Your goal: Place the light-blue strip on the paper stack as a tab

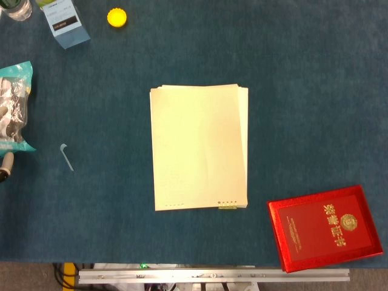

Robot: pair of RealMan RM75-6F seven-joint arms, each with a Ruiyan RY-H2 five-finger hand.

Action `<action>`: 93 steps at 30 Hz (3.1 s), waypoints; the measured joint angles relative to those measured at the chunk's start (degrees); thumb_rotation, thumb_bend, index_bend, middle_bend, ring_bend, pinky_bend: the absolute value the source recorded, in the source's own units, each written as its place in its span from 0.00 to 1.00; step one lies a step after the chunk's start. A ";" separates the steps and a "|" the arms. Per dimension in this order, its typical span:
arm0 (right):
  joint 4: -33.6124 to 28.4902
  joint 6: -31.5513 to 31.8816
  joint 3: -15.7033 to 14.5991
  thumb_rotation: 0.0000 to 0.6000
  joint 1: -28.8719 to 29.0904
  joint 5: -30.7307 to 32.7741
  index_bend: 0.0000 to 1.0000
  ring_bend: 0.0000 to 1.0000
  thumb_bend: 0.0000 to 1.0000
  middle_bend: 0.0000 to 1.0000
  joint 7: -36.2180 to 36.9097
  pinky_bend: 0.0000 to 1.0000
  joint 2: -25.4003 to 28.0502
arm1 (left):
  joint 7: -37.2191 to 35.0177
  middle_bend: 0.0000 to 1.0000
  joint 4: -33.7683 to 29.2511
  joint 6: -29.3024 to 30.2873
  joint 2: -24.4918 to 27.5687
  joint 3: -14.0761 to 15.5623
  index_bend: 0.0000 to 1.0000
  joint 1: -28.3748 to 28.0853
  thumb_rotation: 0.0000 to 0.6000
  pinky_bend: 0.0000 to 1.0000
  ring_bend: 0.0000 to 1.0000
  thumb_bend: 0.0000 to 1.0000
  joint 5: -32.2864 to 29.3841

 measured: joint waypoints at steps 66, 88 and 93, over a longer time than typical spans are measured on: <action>-5.19 -2.57 3.25 1.00 3.62 4.38 0.37 0.46 0.38 0.42 -2.89 0.44 0.17 | -14.53 0.97 35.04 -11.89 -8.29 10.94 0.38 -20.50 1.00 0.99 0.98 0.37 24.90; -6.40 -1.57 2.98 1.00 2.88 5.22 0.37 0.47 0.38 0.42 -5.50 0.44 -0.52 | -23.40 0.97 51.22 -8.78 -16.06 16.22 0.38 -22.66 1.00 0.99 0.98 0.34 26.94; -6.95 -1.42 3.06 1.00 3.01 4.98 0.37 0.47 0.38 0.42 -6.18 0.44 -0.55 | -24.49 0.97 52.96 -8.32 -17.20 16.85 0.40 -22.54 1.00 0.99 0.98 0.34 26.65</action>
